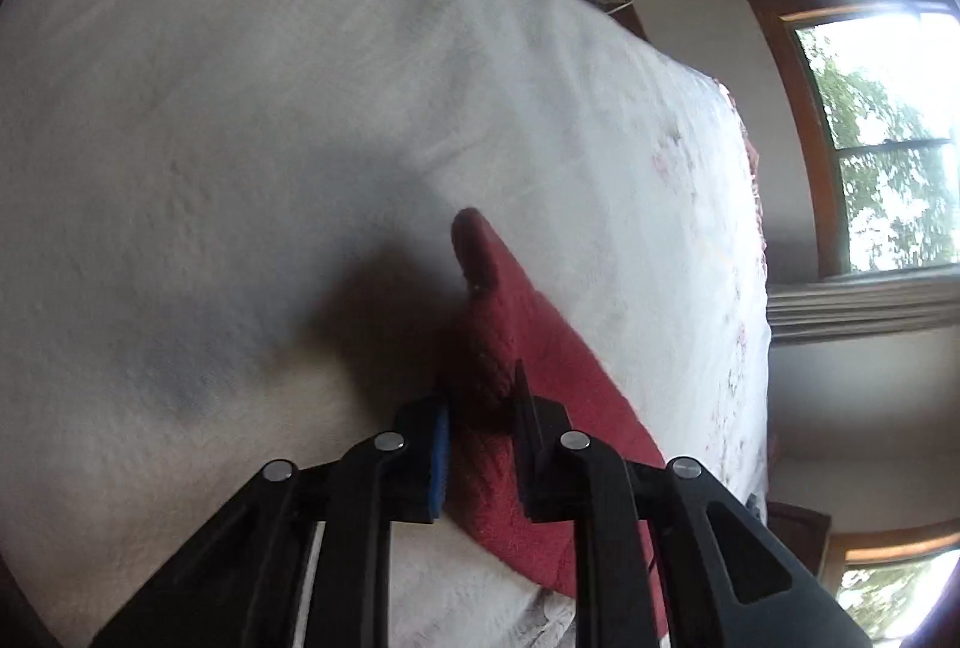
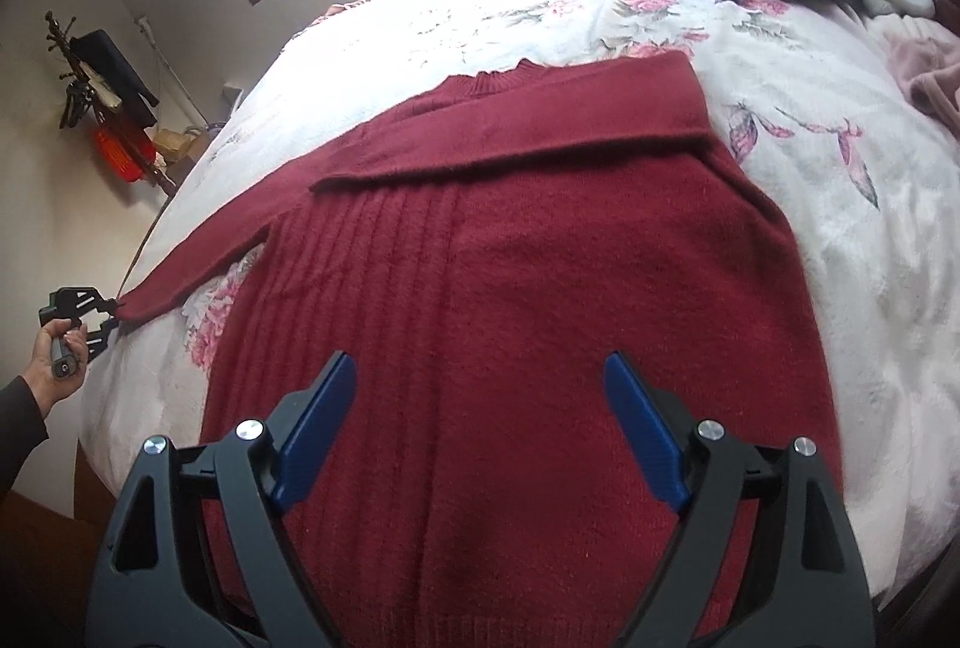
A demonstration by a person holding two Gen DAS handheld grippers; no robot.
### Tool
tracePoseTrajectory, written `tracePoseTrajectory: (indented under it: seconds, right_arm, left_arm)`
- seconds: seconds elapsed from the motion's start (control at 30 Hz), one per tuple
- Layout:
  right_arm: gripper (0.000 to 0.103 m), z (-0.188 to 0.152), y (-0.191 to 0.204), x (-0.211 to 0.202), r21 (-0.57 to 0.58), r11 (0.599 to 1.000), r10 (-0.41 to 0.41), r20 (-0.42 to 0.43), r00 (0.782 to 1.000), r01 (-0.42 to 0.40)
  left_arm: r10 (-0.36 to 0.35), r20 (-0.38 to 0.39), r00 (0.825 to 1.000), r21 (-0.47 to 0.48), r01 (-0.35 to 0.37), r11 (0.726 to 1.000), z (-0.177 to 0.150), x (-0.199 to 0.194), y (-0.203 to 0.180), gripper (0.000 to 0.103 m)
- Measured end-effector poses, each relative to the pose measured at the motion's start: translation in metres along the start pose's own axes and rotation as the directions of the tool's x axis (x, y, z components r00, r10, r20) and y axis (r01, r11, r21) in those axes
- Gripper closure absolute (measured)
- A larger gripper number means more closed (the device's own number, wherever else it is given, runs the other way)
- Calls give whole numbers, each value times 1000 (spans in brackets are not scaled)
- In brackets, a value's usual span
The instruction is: Fold small clothes
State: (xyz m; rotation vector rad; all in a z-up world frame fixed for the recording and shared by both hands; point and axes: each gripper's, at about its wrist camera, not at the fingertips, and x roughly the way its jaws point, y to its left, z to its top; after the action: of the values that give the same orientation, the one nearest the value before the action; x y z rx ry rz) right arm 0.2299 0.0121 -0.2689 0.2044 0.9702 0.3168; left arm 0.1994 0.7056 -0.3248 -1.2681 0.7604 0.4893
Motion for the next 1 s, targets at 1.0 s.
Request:
tracePoseTrajectory:
  seconds: [1.0]
  right_arm:
    - [19,2,-91,-41,177,983,-66,63,996,54]
  left_arm:
    - [-120,-486,866,600,431,675,-328,140,-363,88]
